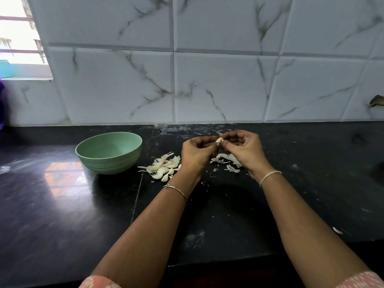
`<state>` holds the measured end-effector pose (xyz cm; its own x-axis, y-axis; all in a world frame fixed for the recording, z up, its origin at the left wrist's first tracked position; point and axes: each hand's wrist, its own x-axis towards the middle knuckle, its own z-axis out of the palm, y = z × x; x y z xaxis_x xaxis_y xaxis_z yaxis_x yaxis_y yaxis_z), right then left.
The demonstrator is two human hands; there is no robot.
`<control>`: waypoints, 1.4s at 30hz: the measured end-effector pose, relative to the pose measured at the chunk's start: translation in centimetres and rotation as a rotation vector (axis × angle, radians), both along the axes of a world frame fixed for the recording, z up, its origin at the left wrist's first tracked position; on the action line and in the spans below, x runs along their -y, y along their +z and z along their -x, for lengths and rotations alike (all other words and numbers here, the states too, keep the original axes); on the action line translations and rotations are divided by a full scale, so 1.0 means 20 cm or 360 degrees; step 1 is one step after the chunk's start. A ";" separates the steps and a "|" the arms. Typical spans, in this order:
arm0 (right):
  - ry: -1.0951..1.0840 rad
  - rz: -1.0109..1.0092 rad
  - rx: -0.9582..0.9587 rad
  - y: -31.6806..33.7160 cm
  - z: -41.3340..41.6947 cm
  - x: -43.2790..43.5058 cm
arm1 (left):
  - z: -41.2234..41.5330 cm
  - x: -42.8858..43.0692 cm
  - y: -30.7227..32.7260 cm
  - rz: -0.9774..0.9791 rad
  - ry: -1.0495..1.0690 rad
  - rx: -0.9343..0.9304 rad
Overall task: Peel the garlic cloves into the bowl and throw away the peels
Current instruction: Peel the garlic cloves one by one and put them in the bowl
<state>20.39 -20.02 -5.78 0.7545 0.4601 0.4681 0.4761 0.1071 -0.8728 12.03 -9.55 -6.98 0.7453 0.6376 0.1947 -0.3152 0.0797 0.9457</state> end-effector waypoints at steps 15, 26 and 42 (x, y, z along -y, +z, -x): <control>0.0090 -0.0025 0.0060 -0.02 0.02 -0.01 | 0.02 -0.01 0.02 -0.0252 0.0210 -0.0173; 0.0143 0.0006 0.0012 -0.01 0.02 0.00 | 0.04 -0.02 0.02 -0.0254 0.0203 -0.0193; -0.0044 0.0127 0.0171 -0.03 0.00 -0.02 | 0.04 0.02 0.02 -0.1131 0.0590 -0.0355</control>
<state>20.37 -19.62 -6.37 0.7150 0.4789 0.5094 0.5690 0.0248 -0.8219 11.26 -10.00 -6.50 0.5797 0.6304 0.5163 -0.0027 -0.6322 0.7748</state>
